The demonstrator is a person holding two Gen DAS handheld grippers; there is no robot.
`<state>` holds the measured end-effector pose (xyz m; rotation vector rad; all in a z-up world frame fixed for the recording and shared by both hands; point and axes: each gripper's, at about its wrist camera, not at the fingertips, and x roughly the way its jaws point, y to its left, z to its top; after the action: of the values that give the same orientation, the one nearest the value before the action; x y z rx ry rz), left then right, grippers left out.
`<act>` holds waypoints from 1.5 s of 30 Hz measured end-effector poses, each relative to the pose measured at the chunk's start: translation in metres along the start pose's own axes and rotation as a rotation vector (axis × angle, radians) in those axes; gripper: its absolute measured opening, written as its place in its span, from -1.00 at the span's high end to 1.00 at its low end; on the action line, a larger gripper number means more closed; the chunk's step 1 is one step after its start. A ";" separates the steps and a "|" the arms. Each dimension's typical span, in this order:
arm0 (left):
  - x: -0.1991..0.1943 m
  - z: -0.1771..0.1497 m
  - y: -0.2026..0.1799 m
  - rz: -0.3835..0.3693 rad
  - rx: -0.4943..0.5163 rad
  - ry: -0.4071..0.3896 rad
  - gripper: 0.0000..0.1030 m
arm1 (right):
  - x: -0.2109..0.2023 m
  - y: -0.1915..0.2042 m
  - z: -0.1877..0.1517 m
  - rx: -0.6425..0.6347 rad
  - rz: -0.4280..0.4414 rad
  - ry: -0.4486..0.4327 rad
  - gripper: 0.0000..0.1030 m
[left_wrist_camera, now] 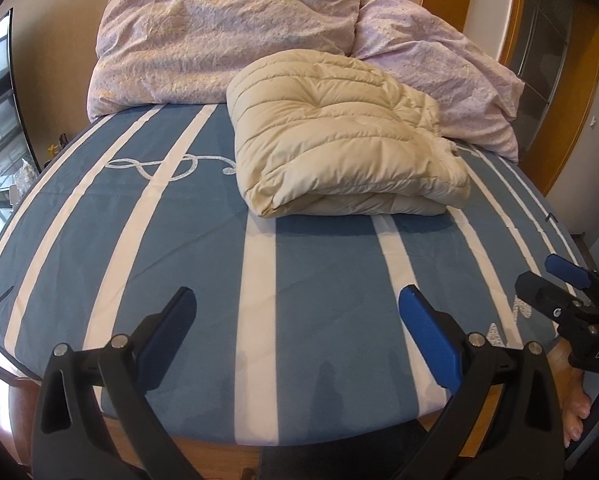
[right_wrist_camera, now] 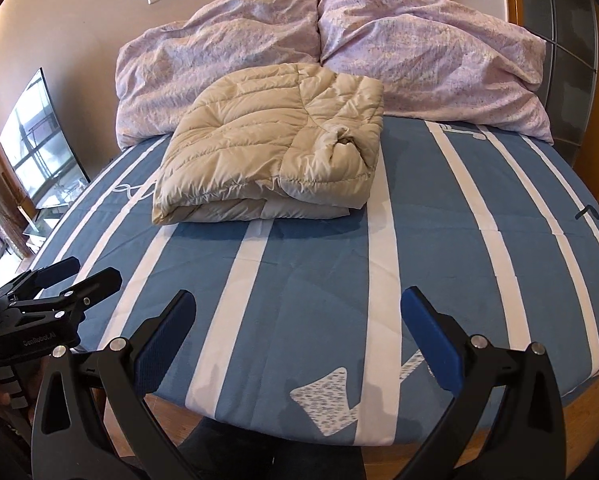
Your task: Fold large clothes
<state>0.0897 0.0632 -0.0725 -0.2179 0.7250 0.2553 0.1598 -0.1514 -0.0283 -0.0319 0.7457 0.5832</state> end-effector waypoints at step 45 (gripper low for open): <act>-0.010 0.004 -0.004 -0.131 -0.056 0.018 -0.95 | -0.012 -0.001 0.003 0.053 0.056 -0.019 -0.97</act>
<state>0.0865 0.0589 -0.0621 -0.3205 0.7187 0.1489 0.1552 -0.1578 -0.0189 0.0435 0.7450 0.6164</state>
